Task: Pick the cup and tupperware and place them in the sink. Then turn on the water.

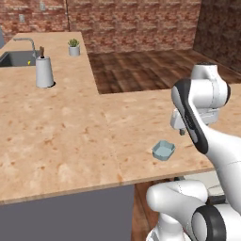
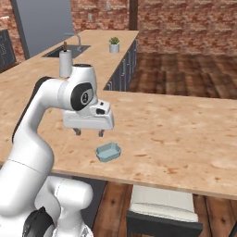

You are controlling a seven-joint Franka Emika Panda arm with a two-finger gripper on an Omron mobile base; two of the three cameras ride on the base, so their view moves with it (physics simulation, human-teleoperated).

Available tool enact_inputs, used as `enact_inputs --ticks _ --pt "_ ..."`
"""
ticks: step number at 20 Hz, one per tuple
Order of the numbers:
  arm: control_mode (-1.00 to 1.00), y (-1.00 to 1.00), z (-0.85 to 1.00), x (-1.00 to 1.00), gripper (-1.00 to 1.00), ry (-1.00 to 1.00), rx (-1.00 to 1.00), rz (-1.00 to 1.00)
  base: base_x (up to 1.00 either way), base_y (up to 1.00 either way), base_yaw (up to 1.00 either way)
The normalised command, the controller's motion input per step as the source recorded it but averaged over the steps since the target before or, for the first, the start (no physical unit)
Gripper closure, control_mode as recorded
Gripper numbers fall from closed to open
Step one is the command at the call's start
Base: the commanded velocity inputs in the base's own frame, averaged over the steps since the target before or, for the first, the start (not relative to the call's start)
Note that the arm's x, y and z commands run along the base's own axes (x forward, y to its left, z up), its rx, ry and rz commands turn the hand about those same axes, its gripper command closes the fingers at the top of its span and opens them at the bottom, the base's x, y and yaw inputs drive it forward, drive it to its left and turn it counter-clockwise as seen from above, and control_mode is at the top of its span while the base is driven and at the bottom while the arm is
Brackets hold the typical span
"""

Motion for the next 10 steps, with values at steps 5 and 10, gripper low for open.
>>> enact_inputs --ticks 5,10 --pt "1.0 0.0 0.0 0.0 -1.0 0.0 0.0 0.0 0.0 -0.01 0.0" --pt "1.0 0.0 0.0 0.0 -1.0 0.0 0.0 0.0 0.04 0.0 0.0"
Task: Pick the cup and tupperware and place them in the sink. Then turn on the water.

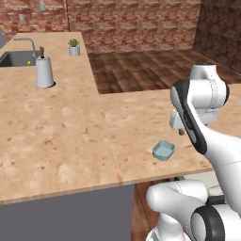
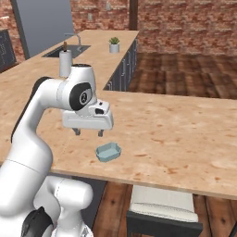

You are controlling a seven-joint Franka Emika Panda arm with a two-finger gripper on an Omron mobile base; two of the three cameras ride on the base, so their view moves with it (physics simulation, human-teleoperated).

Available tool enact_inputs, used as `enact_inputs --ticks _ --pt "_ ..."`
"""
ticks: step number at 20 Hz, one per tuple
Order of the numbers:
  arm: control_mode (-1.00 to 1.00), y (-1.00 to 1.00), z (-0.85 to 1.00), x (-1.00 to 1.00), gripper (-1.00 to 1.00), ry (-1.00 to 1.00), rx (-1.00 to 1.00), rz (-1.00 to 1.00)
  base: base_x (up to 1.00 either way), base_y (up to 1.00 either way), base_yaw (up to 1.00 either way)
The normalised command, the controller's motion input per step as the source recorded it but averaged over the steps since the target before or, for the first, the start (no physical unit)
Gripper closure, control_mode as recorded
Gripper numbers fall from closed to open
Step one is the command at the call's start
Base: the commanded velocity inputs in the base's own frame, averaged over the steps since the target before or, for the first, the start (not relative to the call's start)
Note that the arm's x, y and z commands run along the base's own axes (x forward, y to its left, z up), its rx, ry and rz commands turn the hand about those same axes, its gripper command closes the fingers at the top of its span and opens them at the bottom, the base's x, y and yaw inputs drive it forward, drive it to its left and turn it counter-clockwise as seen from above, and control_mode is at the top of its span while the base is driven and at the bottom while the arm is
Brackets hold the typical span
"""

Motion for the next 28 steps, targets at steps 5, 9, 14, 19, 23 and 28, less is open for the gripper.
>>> enact_inputs --ticks 5,9,14,19,23,28 --pt "1.0 0.0 0.0 0.0 -1.0 0.0 0.0 0.0 0.02 0.0 0.0" --pt "1.0 0.0 0.0 0.0 -1.0 0.0 0.0 0.0 0.0 -0.01 0.0" --pt "1.0 0.0 0.0 0.0 -1.0 0.0 0.0 0.0 0.0 0.0 0.0" --pt "-1.0 -0.06 -0.08 0.04 -1.0 0.0 0.02 0.0 0.0 0.0 0.0" --pt "-1.0 -0.18 -0.19 0.02 -1.0 -0.01 0.05 0.0 0.0 0.0 0.0" --pt "-1.0 0.0 -0.25 0.22 -1.0 -0.02 0.01 -0.04 0.0 0.0 0.0"
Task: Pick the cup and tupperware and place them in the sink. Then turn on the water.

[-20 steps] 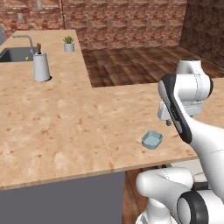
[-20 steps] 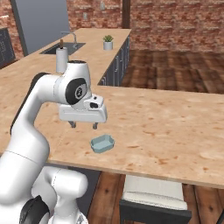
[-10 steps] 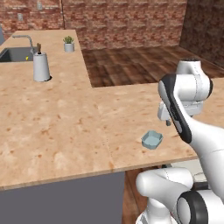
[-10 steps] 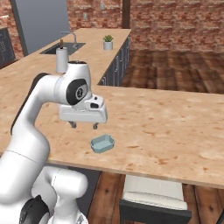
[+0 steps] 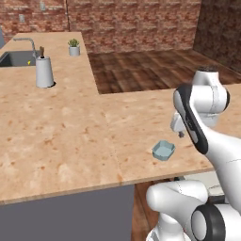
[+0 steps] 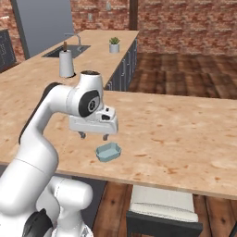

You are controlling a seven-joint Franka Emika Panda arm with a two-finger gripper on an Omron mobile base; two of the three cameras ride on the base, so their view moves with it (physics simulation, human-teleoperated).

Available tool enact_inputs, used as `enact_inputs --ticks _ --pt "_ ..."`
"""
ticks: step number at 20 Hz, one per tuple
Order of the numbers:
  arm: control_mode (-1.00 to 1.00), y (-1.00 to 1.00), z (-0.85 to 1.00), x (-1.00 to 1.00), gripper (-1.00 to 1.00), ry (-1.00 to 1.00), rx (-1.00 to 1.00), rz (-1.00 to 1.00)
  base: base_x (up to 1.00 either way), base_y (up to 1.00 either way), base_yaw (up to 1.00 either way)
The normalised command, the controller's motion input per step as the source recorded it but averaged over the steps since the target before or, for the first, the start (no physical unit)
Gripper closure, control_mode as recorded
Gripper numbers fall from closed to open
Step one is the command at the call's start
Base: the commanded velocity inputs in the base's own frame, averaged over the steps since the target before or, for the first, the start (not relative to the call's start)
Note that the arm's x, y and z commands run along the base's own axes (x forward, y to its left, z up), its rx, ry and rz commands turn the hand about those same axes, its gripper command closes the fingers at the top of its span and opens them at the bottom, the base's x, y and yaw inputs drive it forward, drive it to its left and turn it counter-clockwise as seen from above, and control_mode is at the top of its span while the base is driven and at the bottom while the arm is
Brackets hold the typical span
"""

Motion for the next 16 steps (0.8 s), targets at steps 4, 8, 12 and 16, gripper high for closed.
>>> enact_inputs --ticks 4,8,12,16 --pt "-1.0 -0.01 -0.33 0.29 -1.0 -0.02 0.01 -0.09 0.0 0.0 0.0" --pt "-1.0 -0.13 -0.33 0.17 -1.0 -0.06 0.0 -0.09 0.0 0.0 0.0" --pt "-1.0 -0.16 -0.23 0.13 -1.0 -0.11 0.0 -0.08 0.0 0.0 0.0" --pt "-1.0 -0.07 -0.21 0.17 -1.0 -0.13 0.0 -0.07 0.0 0.0 0.0"
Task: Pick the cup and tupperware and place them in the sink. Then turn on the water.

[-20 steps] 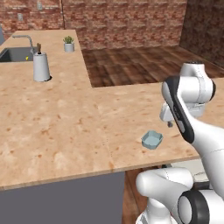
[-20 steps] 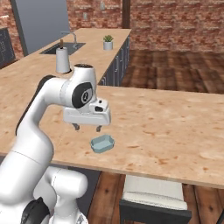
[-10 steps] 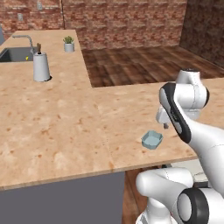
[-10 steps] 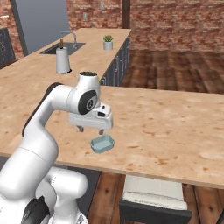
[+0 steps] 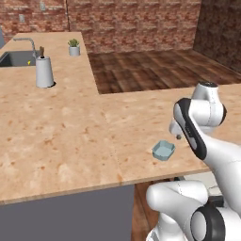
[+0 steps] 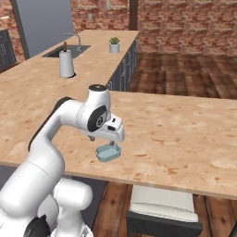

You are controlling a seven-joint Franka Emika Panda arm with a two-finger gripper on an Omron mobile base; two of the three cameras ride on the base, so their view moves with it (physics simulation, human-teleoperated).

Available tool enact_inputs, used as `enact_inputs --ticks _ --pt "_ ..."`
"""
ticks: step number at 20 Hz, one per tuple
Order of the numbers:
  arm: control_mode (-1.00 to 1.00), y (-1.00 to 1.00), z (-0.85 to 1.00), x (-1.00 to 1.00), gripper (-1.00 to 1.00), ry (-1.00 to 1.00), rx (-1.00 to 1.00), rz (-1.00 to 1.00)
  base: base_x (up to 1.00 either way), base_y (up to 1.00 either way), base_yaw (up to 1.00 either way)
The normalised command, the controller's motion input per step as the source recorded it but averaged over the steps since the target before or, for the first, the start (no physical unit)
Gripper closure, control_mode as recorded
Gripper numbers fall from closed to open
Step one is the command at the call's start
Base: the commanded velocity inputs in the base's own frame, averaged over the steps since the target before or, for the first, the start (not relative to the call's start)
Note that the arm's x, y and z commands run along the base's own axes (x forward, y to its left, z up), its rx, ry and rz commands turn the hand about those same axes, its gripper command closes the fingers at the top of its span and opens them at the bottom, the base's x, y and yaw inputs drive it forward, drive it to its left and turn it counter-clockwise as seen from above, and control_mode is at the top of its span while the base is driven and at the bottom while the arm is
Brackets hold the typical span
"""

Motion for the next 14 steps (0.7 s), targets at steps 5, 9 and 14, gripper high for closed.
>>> enact_inputs --ticks 5,9,14 --pt "-1.0 -0.01 -0.18 0.22 -1.0 -0.14 0.0 -0.06 0.0 0.0 0.0" --pt "-1.0 -0.07 -0.12 0.11 -1.0 -0.14 0.0 -0.06 0.0 0.0 0.0" --pt "-1.0 -0.07 -0.08 0.09 -1.0 -0.12 0.0 -0.05 0.0 0.0 0.0"
